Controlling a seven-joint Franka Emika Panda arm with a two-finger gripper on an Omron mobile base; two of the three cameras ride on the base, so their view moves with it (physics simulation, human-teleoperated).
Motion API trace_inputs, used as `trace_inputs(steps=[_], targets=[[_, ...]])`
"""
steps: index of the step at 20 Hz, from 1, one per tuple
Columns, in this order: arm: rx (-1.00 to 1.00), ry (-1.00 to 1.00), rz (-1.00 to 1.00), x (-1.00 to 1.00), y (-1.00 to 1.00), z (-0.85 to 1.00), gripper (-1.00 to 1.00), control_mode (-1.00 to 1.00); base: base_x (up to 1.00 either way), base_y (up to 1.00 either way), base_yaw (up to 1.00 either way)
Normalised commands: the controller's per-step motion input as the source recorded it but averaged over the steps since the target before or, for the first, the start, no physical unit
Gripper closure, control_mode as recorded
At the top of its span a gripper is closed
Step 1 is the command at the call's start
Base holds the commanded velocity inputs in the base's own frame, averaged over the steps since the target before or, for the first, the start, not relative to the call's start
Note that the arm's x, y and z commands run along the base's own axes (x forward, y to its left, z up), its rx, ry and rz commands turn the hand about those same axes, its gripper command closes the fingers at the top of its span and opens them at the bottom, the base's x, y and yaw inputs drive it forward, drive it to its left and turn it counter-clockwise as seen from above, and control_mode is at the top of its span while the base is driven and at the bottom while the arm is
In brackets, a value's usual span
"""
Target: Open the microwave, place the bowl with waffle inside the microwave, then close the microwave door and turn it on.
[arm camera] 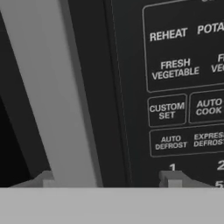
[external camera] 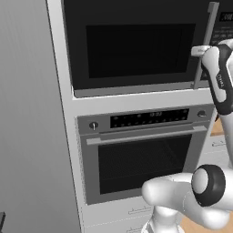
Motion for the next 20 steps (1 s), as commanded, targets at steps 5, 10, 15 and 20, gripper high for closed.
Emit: trace_inputs(steps=[5,10,15,20], targets=[[0.0,0.0,-0.08,-0.21,0.0,0.0,1.0,-1.0,0.0,0.0,0.0],[0.0,0.0,-0.3,-0.82,0.0,-0.01,1.0,-1.0,0.0,0.0,0.0],[-0.02,0.0,-0.34,-1.0,0.0,-0.14,1.0,-1.0,0.0,0.0,0.0],[-0.03,0.0,-0.26,-1.0,0.0,-0.25,1.0,-1.0,0.0,0.0,0.0]])
